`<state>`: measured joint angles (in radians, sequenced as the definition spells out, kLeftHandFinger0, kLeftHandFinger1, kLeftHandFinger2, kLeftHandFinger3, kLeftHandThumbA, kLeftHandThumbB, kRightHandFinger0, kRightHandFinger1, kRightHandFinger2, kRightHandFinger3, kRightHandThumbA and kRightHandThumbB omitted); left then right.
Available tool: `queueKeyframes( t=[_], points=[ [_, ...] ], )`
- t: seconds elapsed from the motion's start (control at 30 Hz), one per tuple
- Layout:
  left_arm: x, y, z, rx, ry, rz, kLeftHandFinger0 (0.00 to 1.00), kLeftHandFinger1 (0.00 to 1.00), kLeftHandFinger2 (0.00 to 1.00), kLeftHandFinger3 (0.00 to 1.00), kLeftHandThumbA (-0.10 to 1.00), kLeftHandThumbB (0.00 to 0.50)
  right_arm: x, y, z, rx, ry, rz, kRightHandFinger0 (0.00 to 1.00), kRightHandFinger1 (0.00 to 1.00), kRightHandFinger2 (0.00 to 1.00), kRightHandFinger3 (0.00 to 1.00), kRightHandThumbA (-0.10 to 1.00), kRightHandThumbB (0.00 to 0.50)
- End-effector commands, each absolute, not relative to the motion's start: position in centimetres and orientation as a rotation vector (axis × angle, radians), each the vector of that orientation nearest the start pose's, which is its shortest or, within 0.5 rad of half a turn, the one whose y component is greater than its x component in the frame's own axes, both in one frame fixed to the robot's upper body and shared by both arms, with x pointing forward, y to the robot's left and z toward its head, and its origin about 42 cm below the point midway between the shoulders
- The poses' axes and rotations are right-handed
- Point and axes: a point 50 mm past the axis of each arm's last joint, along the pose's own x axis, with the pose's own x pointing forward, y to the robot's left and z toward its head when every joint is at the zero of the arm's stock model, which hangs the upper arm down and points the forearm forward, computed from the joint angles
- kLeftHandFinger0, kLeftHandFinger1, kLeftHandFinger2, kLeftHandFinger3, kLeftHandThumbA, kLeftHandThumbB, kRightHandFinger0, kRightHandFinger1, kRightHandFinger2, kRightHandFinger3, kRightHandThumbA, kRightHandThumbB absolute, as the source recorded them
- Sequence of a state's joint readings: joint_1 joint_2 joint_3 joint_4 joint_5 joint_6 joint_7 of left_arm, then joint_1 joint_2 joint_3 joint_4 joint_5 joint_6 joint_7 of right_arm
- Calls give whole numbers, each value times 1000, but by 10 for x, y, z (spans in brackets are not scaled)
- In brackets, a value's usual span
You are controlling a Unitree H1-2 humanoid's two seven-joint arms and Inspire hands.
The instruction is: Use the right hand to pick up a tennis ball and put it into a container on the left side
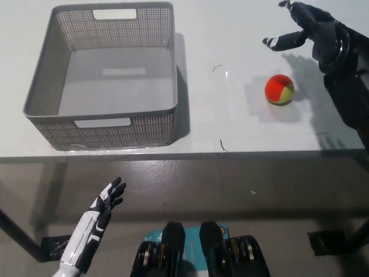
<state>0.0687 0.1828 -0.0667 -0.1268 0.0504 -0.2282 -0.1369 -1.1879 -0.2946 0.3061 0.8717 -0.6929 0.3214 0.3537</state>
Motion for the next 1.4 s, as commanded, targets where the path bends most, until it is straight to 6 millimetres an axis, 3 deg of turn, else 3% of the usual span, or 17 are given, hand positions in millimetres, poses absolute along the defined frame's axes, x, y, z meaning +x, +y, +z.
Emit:
queueKeyframes(
  t=[0.0,0.2,0.6,0.67,1.37],
  points=[
    [252,243,135,246,-330,-259,1000,1000,1000,1000,999,258,589,-193,393,-1175,97,170,1000,1000,1000,1000,759,482],
    [252,243,135,255,-337,-258,1000,1000,1000,1000,1000,265,592,-196,381,-1176,137,176,1000,1000,1000,1000,841,495],
    [253,244,134,254,-342,-270,1000,1000,1000,1000,996,269,594,-196,355,-1174,198,195,1000,1000,1000,1000,798,482],
    [253,244,134,255,-339,-269,1000,1000,1000,1000,994,275,595,-196,347,-1181,224,200,1000,1000,1000,1000,793,499],
    [252,245,134,255,-357,-277,1000,1000,1000,1000,993,259,595,-201,310,-1240,320,225,1000,1000,1000,1000,792,495]
  ],
)
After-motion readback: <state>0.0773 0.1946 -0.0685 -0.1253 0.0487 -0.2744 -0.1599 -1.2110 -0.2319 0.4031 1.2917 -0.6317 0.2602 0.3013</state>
